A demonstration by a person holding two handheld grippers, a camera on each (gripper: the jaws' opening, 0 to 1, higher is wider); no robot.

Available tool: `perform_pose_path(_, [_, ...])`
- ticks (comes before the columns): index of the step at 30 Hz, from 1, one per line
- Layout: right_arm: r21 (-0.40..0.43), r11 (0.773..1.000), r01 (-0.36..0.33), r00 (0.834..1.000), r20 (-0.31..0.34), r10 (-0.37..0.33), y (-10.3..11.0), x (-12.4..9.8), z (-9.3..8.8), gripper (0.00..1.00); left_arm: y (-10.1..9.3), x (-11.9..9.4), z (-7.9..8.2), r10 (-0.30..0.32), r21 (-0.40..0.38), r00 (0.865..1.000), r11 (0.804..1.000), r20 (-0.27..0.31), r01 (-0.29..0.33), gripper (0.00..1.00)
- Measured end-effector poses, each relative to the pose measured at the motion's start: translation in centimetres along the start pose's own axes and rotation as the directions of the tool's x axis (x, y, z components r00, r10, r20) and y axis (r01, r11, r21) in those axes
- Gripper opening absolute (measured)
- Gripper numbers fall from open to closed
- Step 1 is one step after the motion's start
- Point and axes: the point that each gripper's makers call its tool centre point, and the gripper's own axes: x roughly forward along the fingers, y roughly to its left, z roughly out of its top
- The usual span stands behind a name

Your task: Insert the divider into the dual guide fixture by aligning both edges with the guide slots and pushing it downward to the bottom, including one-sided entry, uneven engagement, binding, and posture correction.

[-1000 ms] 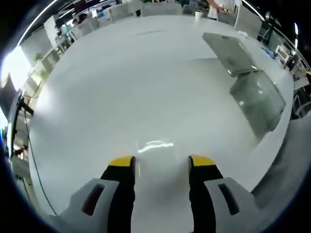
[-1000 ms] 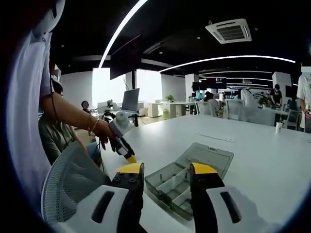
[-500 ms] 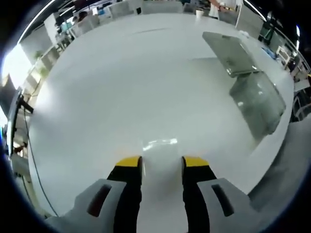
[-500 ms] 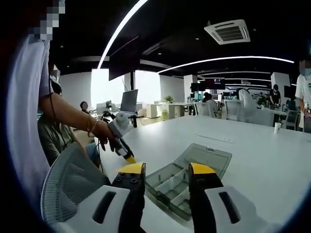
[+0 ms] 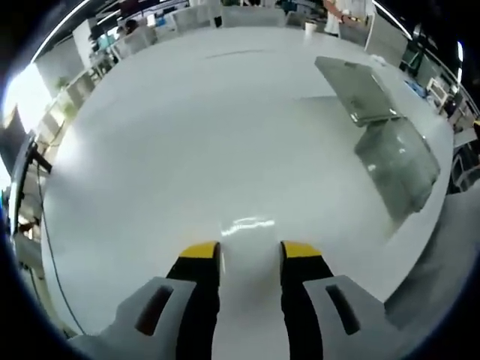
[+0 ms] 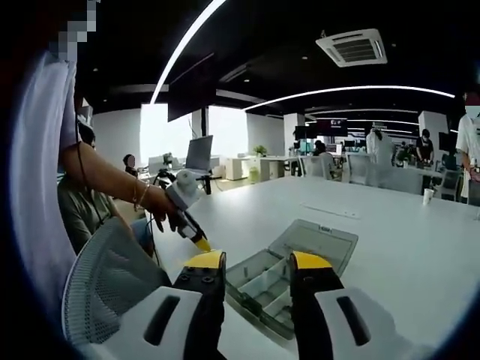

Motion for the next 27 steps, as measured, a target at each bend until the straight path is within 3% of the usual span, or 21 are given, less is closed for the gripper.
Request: perform_pose_path(27, [0.007, 1.0, 0.002, 1.0, -0.013, -0.002, -0.07, 0.03, -0.25, 0.29, 0.2, -0.12, 0.53, -0.004, -0.026, 0.999, 1.0, 0.042, 0.005, 0.29])
